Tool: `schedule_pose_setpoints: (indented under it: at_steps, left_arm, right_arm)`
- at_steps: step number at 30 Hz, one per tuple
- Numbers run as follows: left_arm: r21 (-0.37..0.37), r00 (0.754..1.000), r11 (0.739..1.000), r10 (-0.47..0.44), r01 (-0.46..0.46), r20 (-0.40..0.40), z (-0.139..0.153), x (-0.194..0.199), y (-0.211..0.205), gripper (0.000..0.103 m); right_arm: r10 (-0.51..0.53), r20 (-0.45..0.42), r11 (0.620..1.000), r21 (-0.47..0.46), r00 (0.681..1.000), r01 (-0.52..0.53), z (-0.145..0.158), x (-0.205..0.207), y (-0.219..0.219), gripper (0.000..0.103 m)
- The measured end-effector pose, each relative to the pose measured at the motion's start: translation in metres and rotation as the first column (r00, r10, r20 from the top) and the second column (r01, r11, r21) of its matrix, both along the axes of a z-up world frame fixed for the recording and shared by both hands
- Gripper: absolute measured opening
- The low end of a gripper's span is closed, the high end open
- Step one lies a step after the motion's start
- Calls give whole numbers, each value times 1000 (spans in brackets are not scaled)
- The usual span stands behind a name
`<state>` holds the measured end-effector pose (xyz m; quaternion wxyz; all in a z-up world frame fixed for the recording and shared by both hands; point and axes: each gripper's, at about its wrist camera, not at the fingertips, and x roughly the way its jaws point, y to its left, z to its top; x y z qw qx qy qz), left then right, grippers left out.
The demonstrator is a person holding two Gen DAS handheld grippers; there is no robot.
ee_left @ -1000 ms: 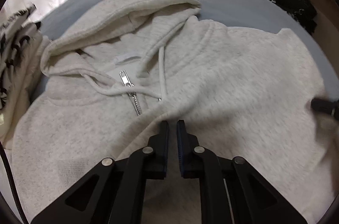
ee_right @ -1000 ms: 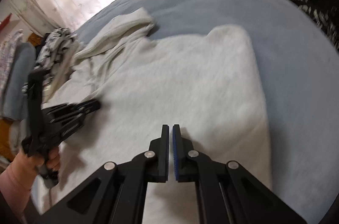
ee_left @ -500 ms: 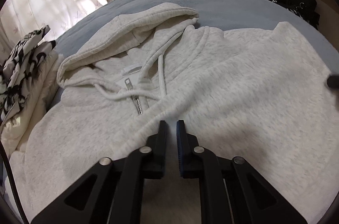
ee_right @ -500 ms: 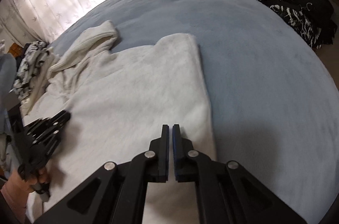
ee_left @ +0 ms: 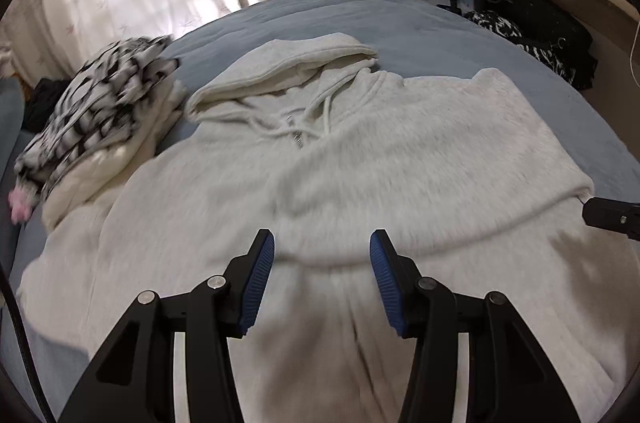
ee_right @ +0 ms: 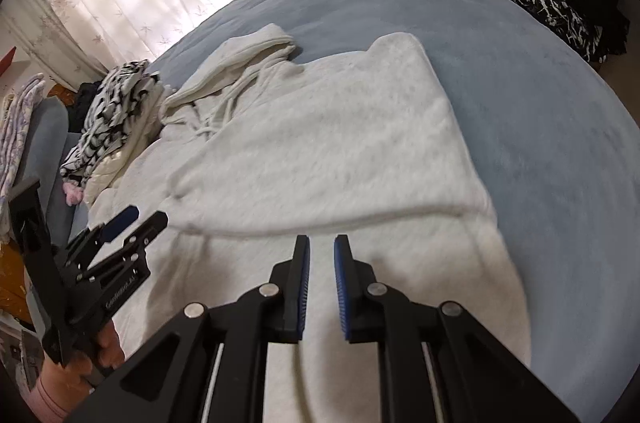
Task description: Fold large clothes
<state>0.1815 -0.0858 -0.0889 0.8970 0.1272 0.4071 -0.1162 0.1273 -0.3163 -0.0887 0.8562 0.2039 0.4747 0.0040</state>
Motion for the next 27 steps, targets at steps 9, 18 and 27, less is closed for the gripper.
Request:
schedule_pose_setpoints:
  at_steps: [9, 18, 27]
  left_arm:
    - [-24, 995, 994, 103, -103, -1, 17, -63, 45, 49]
    - [-101, 973, 968, 231, -231, -11, 22, -95, 128, 53]
    - [-203, 919, 897, 392, -394, -52, 11, -82, 260, 59]
  right_arm:
    - [49, -8, 999, -10, 999, -49, 4, -36, 46, 13]
    - [159, 2, 984, -88, 987, -158, 12, -46, 111, 13]
    - [292, 38, 945, -163, 956, -283, 18, -15, 203, 13]
